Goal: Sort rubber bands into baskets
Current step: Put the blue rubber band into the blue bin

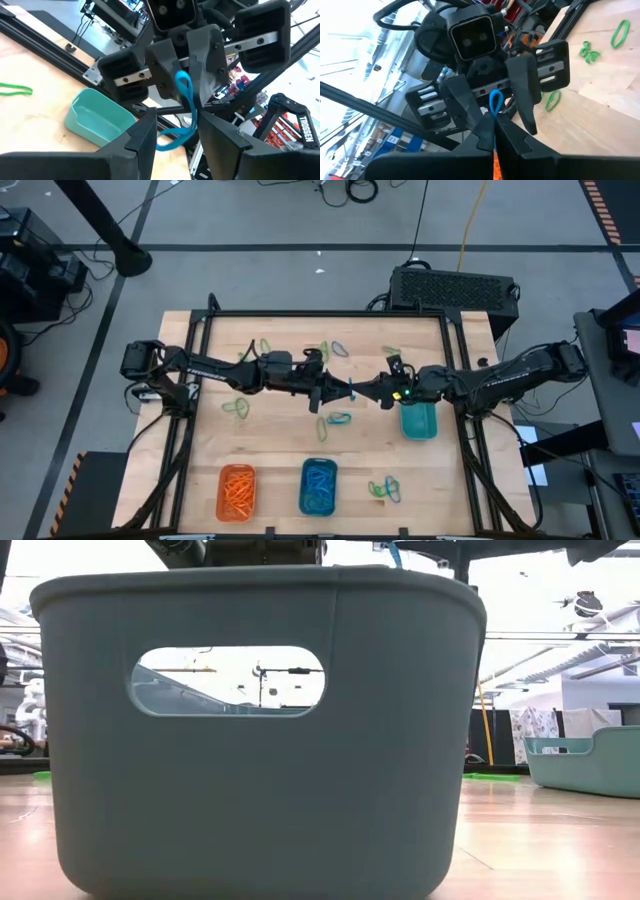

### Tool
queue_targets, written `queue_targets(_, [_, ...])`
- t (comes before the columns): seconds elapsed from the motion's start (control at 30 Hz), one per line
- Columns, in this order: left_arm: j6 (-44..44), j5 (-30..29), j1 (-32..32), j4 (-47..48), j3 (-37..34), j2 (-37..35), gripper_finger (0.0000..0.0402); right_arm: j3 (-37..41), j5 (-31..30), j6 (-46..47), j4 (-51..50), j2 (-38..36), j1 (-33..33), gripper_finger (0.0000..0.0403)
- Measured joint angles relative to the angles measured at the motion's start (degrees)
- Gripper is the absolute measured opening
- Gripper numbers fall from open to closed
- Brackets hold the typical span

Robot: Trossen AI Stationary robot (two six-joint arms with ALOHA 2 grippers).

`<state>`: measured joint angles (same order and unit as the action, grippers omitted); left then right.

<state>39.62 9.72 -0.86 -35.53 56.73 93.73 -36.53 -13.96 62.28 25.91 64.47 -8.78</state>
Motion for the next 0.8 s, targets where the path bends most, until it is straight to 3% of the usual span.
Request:
queue_targets(0.63, [-0.02, 0.07, -0.53, 0.02, 0.04, 0.0, 0.0147, 0.0, -4.22, -0.15, -0.02, 0.0, 0.04, 0.0])
queue_targets(0.8, [-0.02, 0.11, -0.53, 0.04, 0.04, 0.0, 0.0115, 0.0, -4.2, -0.37, -0.04, -0.02, 0.14, 0.0])
